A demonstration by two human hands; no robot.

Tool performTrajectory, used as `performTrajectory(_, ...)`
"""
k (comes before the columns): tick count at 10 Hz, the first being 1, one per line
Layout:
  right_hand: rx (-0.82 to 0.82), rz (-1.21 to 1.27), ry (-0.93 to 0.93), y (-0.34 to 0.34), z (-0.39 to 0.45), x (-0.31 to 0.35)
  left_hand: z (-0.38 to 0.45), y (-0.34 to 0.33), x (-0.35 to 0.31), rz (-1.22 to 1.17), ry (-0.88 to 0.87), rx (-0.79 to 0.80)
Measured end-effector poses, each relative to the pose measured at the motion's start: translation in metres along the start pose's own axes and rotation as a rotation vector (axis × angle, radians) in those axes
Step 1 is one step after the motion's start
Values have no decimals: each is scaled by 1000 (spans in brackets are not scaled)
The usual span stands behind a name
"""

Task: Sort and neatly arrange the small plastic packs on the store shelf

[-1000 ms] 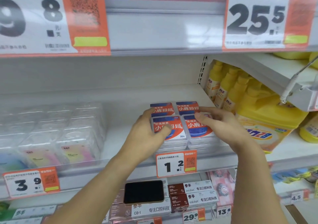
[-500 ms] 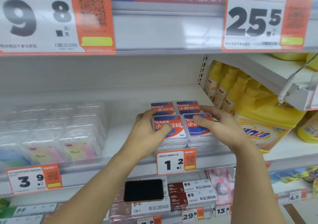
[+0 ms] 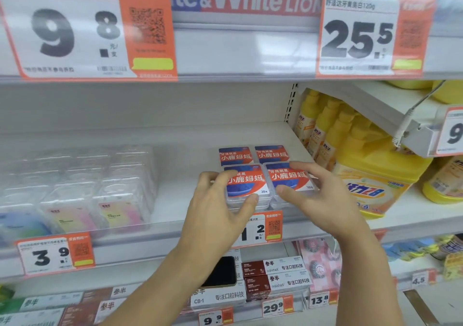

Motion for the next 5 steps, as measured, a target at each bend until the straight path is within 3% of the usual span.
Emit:
performTrajectory(4, 20, 8, -16, -3, -3, 2, -4, -1, 1, -67, 30, 23)
performTrajectory(5, -115, 27, -21, 4, -8, 7, -7, 4, -2, -109, 54, 46)
Point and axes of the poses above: each hand's wrist, its own z-axis towards the middle knuckle, its own y-axis out of the back of the hand, x = y × z, the point moved 6 cm from there along z, towards the middle knuckle, and after that the axes turned 12 degrees about y, right-handed, at the moved point
